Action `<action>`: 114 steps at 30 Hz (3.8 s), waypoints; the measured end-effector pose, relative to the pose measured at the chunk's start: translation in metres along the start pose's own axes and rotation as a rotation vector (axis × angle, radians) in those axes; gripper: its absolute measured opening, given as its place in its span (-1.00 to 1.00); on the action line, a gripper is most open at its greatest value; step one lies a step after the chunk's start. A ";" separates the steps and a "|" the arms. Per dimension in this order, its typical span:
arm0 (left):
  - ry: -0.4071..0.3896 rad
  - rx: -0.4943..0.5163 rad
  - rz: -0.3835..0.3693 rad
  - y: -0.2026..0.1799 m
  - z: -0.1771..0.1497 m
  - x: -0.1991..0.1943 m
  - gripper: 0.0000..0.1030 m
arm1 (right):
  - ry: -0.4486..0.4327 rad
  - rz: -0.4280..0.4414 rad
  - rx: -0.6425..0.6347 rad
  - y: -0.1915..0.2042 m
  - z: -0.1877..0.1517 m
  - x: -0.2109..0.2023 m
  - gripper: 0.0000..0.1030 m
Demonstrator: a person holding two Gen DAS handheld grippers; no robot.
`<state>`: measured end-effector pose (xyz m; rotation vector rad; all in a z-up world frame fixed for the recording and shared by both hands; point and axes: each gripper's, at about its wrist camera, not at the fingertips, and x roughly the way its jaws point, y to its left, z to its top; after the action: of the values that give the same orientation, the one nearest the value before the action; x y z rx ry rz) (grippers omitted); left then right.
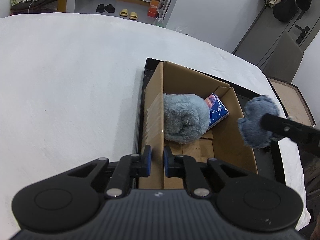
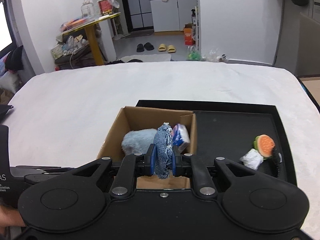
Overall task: Organize soft objects
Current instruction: 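Lower the blue plush into the box and open the right gripper, then move the right gripper to the black item beside the burger and grasp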
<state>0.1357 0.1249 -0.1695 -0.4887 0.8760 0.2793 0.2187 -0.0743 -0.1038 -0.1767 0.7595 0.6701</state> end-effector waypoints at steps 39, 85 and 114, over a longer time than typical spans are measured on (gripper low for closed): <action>0.031 -0.056 -0.011 0.006 0.004 0.011 -0.72 | 0.151 0.179 0.154 0.025 -0.014 0.063 -0.61; 0.030 0.099 0.217 -0.061 0.015 0.032 0.24 | 0.030 -0.099 0.254 -0.149 -0.048 0.032 0.22; 0.045 0.128 0.315 -0.077 0.021 0.054 0.29 | 0.092 -0.282 0.166 -0.207 -0.066 0.081 -0.06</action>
<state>0.2160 0.0720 -0.1779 -0.2369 1.0084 0.4977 0.3518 -0.2206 -0.2250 -0.1600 0.8559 0.3312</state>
